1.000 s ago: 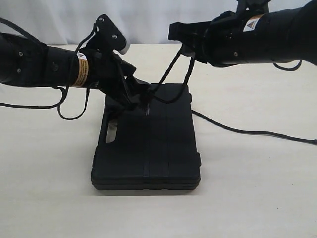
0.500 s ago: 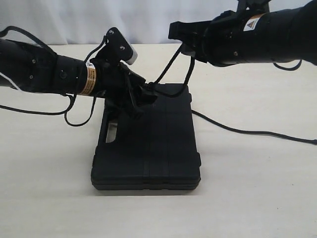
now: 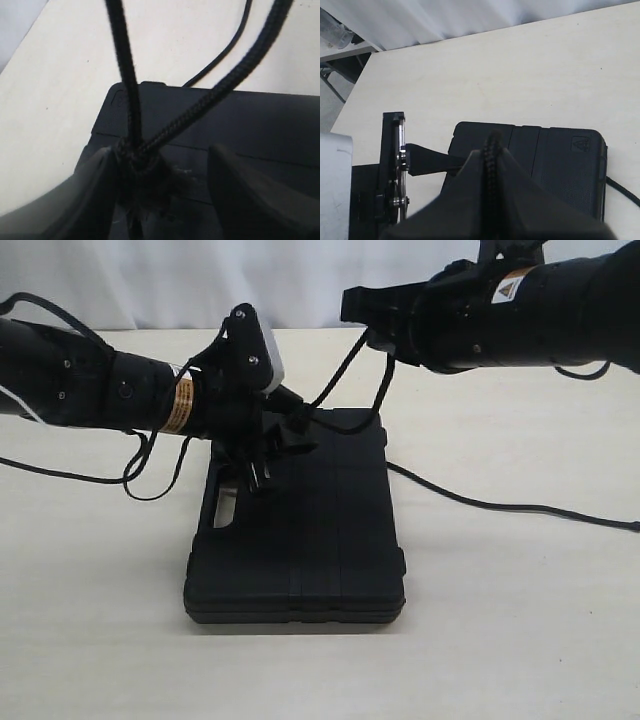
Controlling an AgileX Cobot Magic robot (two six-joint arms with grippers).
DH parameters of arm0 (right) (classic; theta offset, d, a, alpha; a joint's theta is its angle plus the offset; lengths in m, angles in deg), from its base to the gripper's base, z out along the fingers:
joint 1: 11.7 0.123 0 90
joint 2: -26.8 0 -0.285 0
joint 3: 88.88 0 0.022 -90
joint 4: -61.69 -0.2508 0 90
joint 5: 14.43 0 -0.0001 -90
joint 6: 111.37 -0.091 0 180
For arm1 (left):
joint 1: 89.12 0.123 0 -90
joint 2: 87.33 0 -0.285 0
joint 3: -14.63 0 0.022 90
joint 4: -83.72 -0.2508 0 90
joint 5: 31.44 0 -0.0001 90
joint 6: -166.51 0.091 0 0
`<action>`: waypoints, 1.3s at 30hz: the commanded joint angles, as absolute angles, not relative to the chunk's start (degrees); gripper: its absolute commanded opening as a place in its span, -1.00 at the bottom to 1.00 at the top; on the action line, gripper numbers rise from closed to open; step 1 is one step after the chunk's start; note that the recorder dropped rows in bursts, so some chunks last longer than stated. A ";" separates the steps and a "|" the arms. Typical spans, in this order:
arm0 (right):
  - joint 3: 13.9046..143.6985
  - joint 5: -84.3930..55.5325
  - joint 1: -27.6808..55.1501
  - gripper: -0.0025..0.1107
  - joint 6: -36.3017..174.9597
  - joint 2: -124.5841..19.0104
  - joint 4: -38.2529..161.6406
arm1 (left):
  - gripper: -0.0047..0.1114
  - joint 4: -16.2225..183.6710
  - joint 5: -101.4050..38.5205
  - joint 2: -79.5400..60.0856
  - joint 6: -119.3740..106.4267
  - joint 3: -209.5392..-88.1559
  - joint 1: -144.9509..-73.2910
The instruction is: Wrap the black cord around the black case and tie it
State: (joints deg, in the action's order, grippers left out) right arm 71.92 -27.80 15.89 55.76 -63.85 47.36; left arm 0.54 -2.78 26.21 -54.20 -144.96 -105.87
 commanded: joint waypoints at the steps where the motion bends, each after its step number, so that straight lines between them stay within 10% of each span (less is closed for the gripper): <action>1: 72.48 -27.04 15.50 -0.88 56.24 -63.35 48.09 | -0.13 3.28 -1.04 27.13 -51.04 -145.20 -106.05; 6: 72.48 -27.04 15.50 -0.88 56.24 -63.35 48.09 | -0.92 3.31 -0.26 27.45 -51.16 -145.20 -106.05; 31: 72.48 -36.97 15.50 -0.87 55.83 -55.90 62.63 | -0.92 3.54 0.61 27.45 -52.92 -144.97 -106.05; 39: 72.48 -38.11 15.50 0.10 54.23 -55.79 62.87 | -0.92 3.54 0.61 27.45 -52.92 -144.97 -106.05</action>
State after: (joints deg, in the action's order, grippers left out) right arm 72.05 -38.02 15.86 55.09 -56.24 62.01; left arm 3.45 0.84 27.40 -52.34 -144.96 -105.87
